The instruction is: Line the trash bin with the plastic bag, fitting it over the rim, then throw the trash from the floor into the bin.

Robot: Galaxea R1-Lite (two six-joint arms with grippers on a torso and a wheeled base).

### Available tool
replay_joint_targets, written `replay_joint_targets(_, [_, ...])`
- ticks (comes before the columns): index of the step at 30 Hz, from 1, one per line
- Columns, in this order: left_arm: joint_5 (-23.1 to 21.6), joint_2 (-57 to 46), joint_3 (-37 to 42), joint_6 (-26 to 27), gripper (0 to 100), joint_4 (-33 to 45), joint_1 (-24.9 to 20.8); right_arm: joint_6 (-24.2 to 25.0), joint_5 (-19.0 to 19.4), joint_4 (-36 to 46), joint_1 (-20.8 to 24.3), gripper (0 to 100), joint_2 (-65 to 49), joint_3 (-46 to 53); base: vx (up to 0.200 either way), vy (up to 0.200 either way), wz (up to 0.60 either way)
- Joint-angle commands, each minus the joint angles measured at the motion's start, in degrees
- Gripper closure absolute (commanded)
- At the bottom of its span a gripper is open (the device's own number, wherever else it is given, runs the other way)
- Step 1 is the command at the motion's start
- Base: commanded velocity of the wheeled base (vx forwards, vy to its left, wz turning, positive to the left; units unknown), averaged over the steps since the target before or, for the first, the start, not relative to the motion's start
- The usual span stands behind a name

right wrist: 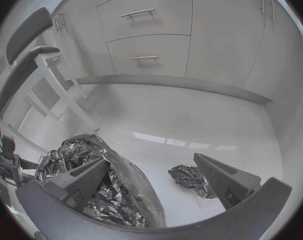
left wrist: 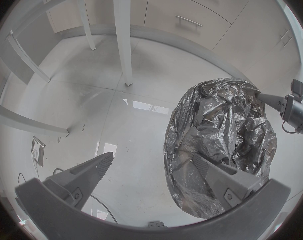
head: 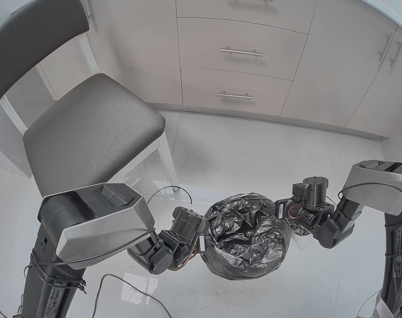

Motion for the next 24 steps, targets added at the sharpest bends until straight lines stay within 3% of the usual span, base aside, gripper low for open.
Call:
replay_joint_targets(1, [0.05, -0.06, -0.01, -0.03, 0, -0.01, 0.02, -0.07, -0.1, 0.0, -0.97, 0, 0.67, -0.87, 0.0, 0.0, 0.0])
replay_joint_targets(17, [-0.03, -1.37, 1.14, -1.44, 0, -0.27, 0.02, 0.46, -0.1, -0.09, -2.82, 0, 5.59, -7.73, 0.0, 0.0, 0.0])
replay_joint_targets(24, [0.14, -2.78, 5.09, -2.32, 0, -4.05, -0.07, 5.56, 0.16, -3.07, -2.38, 0, -0.12, -3.51, 0.0, 0.0, 0.0])
